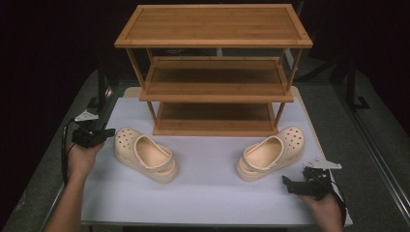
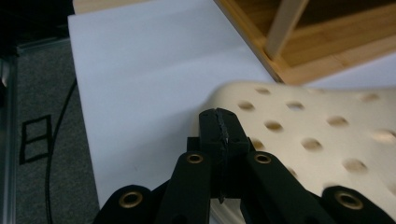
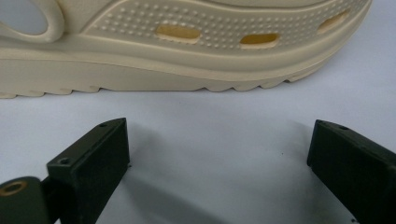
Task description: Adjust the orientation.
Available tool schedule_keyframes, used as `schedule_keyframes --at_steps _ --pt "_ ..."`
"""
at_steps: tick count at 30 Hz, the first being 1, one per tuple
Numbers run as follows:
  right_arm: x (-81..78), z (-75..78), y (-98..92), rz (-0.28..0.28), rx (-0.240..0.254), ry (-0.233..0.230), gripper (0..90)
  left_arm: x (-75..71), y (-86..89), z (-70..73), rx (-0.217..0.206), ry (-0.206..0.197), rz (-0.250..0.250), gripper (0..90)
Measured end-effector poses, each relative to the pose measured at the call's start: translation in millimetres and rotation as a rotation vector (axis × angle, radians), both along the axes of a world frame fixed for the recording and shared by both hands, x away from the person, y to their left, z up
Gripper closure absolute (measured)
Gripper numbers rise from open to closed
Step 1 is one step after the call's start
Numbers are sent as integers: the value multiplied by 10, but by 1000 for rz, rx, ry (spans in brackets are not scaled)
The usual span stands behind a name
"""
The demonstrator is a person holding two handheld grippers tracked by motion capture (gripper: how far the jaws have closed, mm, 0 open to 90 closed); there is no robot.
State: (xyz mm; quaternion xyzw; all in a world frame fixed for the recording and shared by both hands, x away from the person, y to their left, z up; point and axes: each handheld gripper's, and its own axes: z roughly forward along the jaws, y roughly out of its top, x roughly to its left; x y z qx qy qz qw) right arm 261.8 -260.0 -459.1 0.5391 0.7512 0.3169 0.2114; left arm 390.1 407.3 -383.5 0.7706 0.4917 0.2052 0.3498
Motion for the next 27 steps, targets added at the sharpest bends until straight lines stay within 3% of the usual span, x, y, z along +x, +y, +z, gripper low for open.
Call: schedule_keyframes --at_steps 2,4,6,12,16,27 --pt "0 0 0 0 0 0 50 79 -2 0 22 -2 8 900" --pt "0 0 0 0 0 0 50 148 4 -6 12 -10 10 900" --pt "0 0 -1 1 0 0 50 229 -9 -21 49 7 11 900" --pt "0 0 -1 0 0 0 50 366 -24 -134 56 32 9 900" --pt "0 -1 -2 1 0 0 50 385 -61 -214 74 56 -13 900" --pt "1 0 -1 1 0 0 50 355 -210 -224 58 37 -64 900"
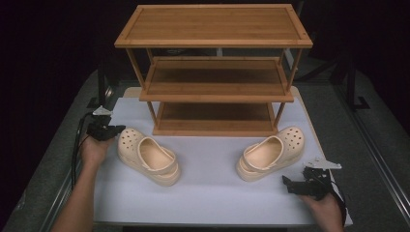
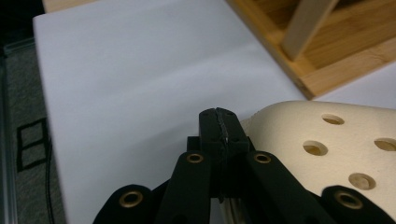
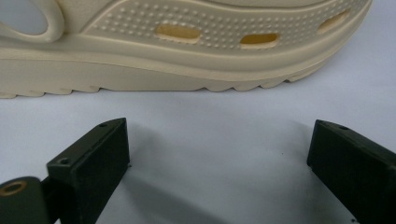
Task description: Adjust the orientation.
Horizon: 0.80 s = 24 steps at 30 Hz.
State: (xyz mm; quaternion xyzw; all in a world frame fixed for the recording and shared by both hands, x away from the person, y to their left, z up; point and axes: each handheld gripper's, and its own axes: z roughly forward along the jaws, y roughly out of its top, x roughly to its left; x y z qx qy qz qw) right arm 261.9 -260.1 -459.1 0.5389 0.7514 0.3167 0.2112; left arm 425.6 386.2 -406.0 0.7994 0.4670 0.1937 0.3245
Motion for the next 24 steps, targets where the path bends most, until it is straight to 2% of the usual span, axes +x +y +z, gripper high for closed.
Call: schedule_keyframes --at_steps 9,12,19,24 --pt "-1 0 1 0 0 0 50 -139 -454 -6 3 -8 -109 900" --pt "-1 1 1 -1 0 0 50 -208 -578 -24 -20 -11 -135 900" --pt "0 1 2 0 -1 0 50 -360 -742 -58 -56 -15 -154 900" --pt "0 1 2 0 -1 0 50 -375 -744 -49 -55 -12 -146 900"
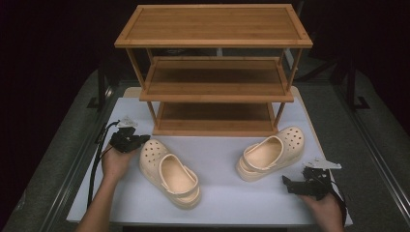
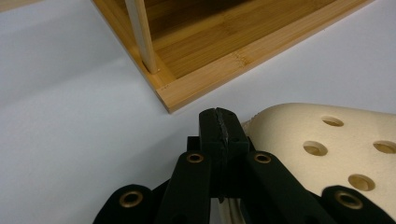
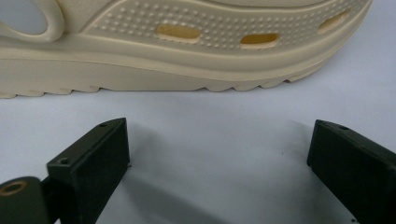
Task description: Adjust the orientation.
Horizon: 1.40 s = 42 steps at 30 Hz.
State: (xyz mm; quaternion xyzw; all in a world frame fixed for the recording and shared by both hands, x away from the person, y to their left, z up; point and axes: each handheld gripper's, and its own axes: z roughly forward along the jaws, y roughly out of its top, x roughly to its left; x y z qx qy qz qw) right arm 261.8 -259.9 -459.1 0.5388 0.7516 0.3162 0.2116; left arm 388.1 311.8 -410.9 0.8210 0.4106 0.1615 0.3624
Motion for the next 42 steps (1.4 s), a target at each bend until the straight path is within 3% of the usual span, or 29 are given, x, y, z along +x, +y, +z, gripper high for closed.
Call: schedule_keyframes --at_steps 3,7,12,15,21,24,29,37,42 --pt "0 0 0 0 0 0 50 -49 8 46 17 -4 11 900" --pt "0 0 -1 0 0 0 50 -158 60 177 20 -19 19 822" --pt "-1 0 -1 0 1 -1 50 -404 170 278 3 -27 22 846" --pt "-2 1 -2 -1 2 1 50 -598 231 241 -18 -16 19 899" --pt "-1 0 -5 1 2 0 50 -990 233 51 -31 25 7 900" --pt "0 0 -4 1 3 0 50 -1112 172 -26 -32 47 -19 900" --pt "0 0 -4 0 3 0 50 -1094 46 -94 -7 62 -55 900" --pt "0 0 -4 0 3 0 50 -1062 36 -95 3 58 -56 900" --pt "0 0 -3 0 2 1 50 -955 -18 -94 16 53 -53 900"
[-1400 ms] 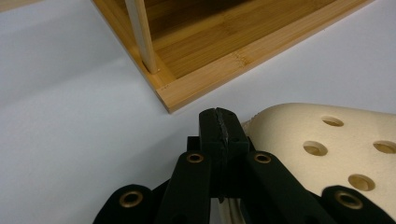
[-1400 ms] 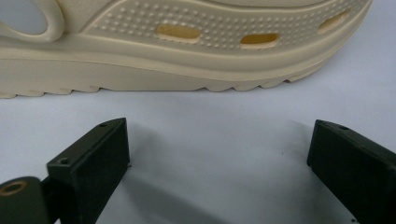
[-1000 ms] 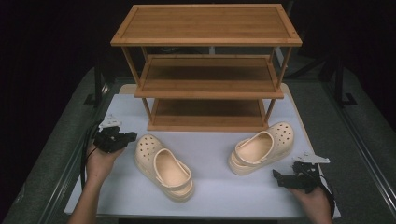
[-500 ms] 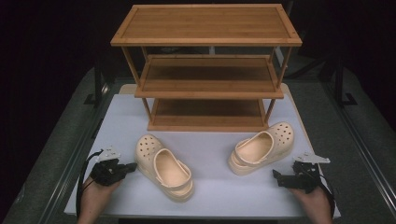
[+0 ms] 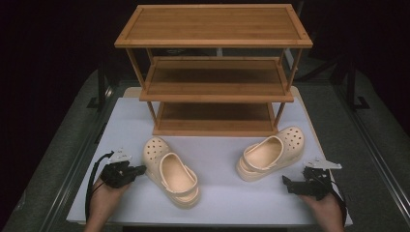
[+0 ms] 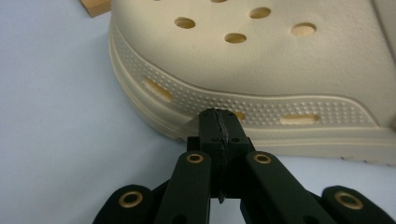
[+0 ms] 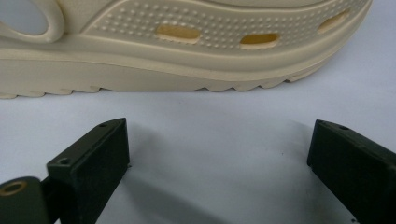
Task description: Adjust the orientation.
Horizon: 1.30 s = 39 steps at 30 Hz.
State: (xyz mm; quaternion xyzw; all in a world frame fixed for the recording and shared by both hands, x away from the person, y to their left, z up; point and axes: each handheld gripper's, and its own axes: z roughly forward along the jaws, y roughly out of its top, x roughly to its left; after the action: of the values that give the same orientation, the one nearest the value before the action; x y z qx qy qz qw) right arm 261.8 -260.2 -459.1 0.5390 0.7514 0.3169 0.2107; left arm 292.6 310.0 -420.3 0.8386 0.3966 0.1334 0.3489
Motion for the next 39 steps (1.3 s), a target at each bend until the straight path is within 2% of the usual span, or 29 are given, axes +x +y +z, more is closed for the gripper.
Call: schedule_keyframes --at_steps 11,16,21,23,26,29,31,32,34,35,36,39 --pt "-1 -1 3 -1 -2 0 50 305 -150 5 21 2 0 900" --pt "-2 0 4 -1 -3 0 51 438 -243 1 48 -10 -4 900" --pt "-2 -2 5 -1 -3 -3 51 561 -404 4 64 -17 -30 900" --pt "-2 -2 5 -1 -4 -2 51 609 -495 1 88 -21 -41 900" --pt "-2 -2 6 -1 -5 -2 51 663 -603 4 99 -32 -54 900" --pt "-3 -2 6 -2 -5 -3 51 668 -614 -13 77 -33 -48 900" --pt "-4 -2 6 -1 -5 -3 51 628 -570 26 58 -33 -38 899" --pt "-4 -2 6 -1 -4 -3 51 604 -556 51 47 -36 -33 831" --pt "-4 -2 7 -2 -3 -2 51 524 -506 133 27 -51 -22 777" --pt "-4 -1 6 -2 -4 -1 51 479 -476 179 -2 -50 -22 751" --pt "-4 -1 6 -2 -4 -1 51 429 -451 224 -28 -51 -30 724" --pt "-4 -1 6 -1 -5 -1 51 258 -417 336 -70 -71 -47 665"
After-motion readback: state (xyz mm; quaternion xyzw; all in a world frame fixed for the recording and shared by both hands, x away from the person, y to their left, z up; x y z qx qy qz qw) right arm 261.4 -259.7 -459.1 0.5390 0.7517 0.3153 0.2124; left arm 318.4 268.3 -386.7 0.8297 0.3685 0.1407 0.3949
